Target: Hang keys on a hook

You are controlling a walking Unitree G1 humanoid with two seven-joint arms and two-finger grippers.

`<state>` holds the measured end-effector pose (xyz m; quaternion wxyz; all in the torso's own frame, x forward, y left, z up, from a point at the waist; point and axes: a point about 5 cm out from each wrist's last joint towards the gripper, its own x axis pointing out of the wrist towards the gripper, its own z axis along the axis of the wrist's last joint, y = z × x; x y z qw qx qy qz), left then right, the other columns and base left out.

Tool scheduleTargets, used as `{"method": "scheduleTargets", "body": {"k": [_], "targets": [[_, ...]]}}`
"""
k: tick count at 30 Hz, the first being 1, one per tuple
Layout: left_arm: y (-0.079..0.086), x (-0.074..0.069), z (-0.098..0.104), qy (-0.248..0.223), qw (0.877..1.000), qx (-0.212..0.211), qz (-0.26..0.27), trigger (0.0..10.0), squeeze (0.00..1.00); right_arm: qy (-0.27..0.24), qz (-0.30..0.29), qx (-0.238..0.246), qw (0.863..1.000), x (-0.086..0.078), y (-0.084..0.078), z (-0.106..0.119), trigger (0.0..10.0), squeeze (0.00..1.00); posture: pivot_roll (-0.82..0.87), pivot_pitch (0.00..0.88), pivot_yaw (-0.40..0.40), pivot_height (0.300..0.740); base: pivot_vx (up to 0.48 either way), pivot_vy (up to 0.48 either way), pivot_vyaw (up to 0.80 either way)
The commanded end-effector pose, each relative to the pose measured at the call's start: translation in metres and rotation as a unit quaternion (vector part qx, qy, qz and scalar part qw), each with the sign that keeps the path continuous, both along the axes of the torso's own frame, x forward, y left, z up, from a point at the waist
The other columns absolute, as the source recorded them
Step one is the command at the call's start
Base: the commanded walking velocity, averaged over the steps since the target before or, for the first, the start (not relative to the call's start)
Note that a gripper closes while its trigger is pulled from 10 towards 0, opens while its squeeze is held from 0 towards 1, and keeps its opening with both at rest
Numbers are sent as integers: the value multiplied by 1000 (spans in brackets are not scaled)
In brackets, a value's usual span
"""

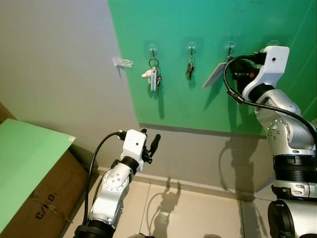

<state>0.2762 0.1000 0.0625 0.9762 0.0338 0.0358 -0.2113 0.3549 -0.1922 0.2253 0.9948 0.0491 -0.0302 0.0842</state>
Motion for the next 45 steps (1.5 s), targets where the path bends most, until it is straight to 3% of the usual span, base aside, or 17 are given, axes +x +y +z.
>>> {"method": "scheduleTargets", "body": {"k": [1, 4, 9, 24, 32, 35, 37, 38, 39, 43, 44, 45], "targets": [[-1, 3, 1, 1, 1000, 16, 0, 10000, 0, -3, -1, -23, 1000, 0, 1, -3, 10000, 1000, -249, 0, 114, 740, 0, 0, 0], [-1, 3, 0, 2, 1000, 17, -2, 10000, 0, -12, -2, -39, 999, -1, 1, -2, 10000, 1000, -250, 0, 115, 740, 0, 0, 0], [-2, 2, 0, 2, 1000, 22, -1, 10000, 0, -8, -3, -16, 1000, -2, 1, -7, 10000, 1000, -249, 0, 116, 740, 0, 0, 0], [-1, 4, -1, 3, 999, 37, -3, 10000, 0, -5, 4, -34, 999, -6, 5, -15, 10000, 1000, -251, 0, 117, 740, 0, 0, 0], [1, 7, 0, 3, 999, 39, 2, 10000, 0, -10, 12, -57, 998, -16, 4, -15, 10000, 1000, -256, 0, 118, 740, 0, 0, 0], [5, 8, 0, 4, 999, 35, 14, 10000, 0, 8, 10, -66, 998, -31, 0, -28, 10000, 1000, -261, 0, 120, 740, 0, 0, 0], [8, 8, 1, 3, 999, 26, 31, 10000, 0, 25, 4, -108, 994, -48, -6, -52, 10000, 1000, -267, 0, 121, 740, 0, 0, 0], [8, 8, 1, 3, 999, 26, 31, 10000, 0, 25, 4, -108, 994, -48, -6, -52, 10000, 1000, -267, 0, 121, 740, 0, 0, 0], [12, 7, 2, 1, 998, 16, 53, 10000, 0, 34, -7, -128, 991, -57, -10, -68, 10000, 1000, -270, 0, 123, 740, 0, 0, 0], [28, 5, 3, -10, 990, -10, 142, 10000, 0, 54, -47, -130, 989, -76, -22, -104, 10000, 1000, -272, 0, 125, 740, 0, 0, 0], [35, 4, 3, -15, 985, -14, 171, 10000, 0, 56, -58, -132, 988, -80, -25, -113, 10000, 737, -272, 0, 125, 740, 0, 0, 0], [41, 2, 2, -17, 980, -17, 198, 10000, 0, 65, -64, -126, 988, -86, -27, -123, 10000, 133, -271, 0, 125, 740, 0, 0, 0]]}}
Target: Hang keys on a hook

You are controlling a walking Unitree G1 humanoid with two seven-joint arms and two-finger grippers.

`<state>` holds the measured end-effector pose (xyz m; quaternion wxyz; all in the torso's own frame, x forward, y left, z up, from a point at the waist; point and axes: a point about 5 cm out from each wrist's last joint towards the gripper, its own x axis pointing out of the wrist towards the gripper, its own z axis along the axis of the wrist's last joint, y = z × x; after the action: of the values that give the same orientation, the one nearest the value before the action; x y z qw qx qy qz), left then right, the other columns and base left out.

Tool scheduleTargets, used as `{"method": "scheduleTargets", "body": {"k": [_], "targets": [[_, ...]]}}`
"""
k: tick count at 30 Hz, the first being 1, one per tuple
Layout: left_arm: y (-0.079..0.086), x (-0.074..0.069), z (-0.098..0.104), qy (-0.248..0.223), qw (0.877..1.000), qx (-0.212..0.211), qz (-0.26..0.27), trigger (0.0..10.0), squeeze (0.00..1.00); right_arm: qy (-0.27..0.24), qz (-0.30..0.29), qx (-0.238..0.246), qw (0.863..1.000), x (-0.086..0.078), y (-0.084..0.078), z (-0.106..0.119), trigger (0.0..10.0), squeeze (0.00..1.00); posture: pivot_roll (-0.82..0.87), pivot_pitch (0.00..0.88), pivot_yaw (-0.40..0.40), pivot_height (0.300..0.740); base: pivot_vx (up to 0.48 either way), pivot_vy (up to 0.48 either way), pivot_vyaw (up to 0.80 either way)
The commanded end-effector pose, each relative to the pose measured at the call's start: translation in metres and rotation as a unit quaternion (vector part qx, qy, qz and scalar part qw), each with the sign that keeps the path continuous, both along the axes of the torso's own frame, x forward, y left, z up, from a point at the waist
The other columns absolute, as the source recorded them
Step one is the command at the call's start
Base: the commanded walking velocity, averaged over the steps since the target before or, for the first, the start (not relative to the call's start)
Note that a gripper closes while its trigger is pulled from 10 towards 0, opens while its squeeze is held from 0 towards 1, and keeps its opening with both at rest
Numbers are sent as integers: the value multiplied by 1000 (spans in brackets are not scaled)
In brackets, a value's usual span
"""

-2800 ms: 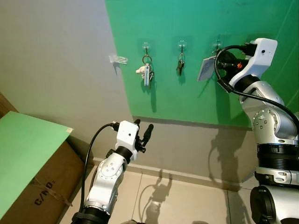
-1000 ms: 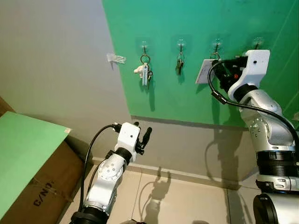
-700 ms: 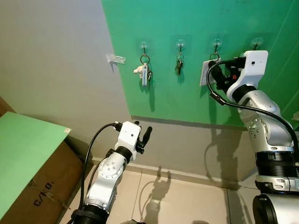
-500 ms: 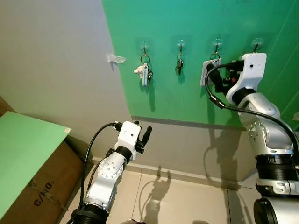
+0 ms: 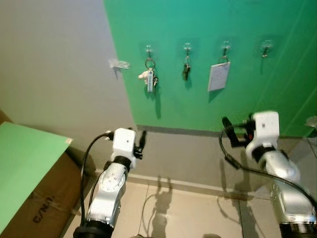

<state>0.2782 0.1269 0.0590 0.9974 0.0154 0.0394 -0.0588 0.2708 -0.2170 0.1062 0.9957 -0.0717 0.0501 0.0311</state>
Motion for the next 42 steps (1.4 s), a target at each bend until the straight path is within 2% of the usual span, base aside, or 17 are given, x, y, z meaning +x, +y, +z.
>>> {"method": "scheduleTargets", "body": {"k": [1, 2, 5, 8, 9, 12, 15, 16, 20, 29, 33, 36, 42], "targets": [[16, -5, 3, -16, 999, 7, 48, 10000, 0, 12, -24, 4, 1000, -15, -5, -23, 10000, 0, -267, 0, 127, 740, 0, 0, 0], [16, -5, 3, -16, 999, 7, 48, 10000, 0, 12, -24, 4, 1000, -15, -5, -23, 10000, 0, -267, 0, 127, 740, 0, 0, 0], [13, -16, -2, -9, 999, 29, 17, 10000, 0, 32, -2, 30, 999, -38, -5, -42, 10000, 0, -267, 0, 127, 740, 0, 0, 0], [10, -35, -5, -9, 999, 31, -41, 10000, 0, 71, -7, 36, 997, -63, -9, -65, 10000, 0, -264, 0, 129, 740, 0, 0, 0], [10, -45, -5, -6, 998, 9, -67, 10000, 0, 83, -9, 46, 995, -74, -8, -73, 10000, 0, -265, 0, 131, 740, 0, 0, 0], [7, -46, -5, -1, 997, 2, -80, 10000, 0, 85, -11, 56, 995, -77, -5, -77, 10000, 0, -272, 0, 139, 740, 0, 0, 0], [2, -37, -2, -2, 995, 3, -98, 10000, 0, 78, -11, 57, 995, -71, 0, -78, 10000, 0, -283, 0, 149, 740, 0, 0, 0], [-1, -30, 1, -6, 995, -1, -103, 10000, 0, 71, -18, 53, 996, -65, -1, -76, 10000, 0, -287, 0, 150, 740, 0, 0, 0], [-6, -23, 7, -12, 992, -5, -128, 10000, 0, 53, -29, 47, 997, -50, -2, -69, 10000, 0, -296, 0, 156, 740, 0, 0, 0], [-23, -22, 8, -11, 983, -15, -181, 10000, 0, 33, -29, 32, 999, -29, -2, -60, 10000, 0, -311, 0, 163, 740, 0, -213, -61], [-26, -23, 8, -8, 983, -20, -184, 10000, 0, 24, -25, 24, 999, -25, 0, -57, 10000, 0, -313, 0, 161, 740, 0, 0, -573], [-27, -22, 8, -6, 983, -23, -183, 10000, 0, 19, -18, 12, 1000, -22, 2, -53, 10000, 0, -314, 0, 162, 740, 0, -480, 0], [-22, -16, 10, -8, 985, -26, -172, 10000, 0, 18, -15, 17, 1000, -17, 5, -52, 10000, 0, -310, 0, 158, 740, 0, -480, 0]]}}
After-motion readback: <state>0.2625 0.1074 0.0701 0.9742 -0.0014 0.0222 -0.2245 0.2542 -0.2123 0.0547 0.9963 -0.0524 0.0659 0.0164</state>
